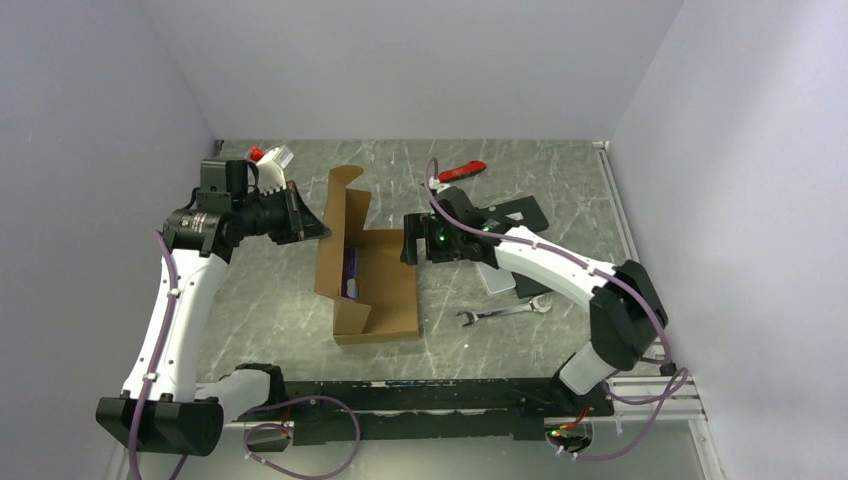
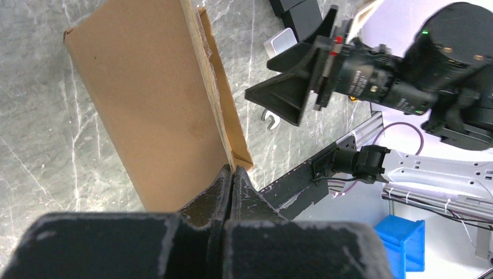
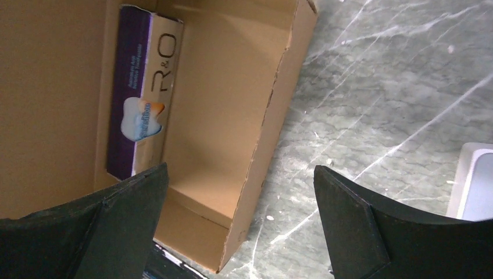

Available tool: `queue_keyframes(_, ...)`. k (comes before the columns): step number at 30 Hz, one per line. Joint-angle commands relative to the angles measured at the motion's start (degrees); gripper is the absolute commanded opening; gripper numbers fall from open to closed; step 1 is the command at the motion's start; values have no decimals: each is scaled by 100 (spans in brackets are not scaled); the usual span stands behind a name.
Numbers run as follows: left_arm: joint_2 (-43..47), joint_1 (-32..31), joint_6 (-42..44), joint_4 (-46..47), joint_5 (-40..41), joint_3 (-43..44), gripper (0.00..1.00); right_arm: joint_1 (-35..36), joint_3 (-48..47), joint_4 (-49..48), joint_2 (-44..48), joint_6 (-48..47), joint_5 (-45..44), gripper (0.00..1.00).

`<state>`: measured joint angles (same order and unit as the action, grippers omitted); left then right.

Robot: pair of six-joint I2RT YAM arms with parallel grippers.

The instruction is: Unpack the express box

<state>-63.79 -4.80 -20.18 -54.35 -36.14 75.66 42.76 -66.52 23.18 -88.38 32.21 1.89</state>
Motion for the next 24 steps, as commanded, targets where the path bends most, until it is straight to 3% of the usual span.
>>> queue_keyframes(1,157,-4,154,75,3,195,0,31,-365,-36,-349,85,162,100)
queue_keyframes(10,148,-4,9,227,-68,146,0,158,-703,346,-1002,79,-173,98)
queue_keyframes(24,64,-4,203,-99,446,509,0,93,159,-25,-936,816,-1425,51)
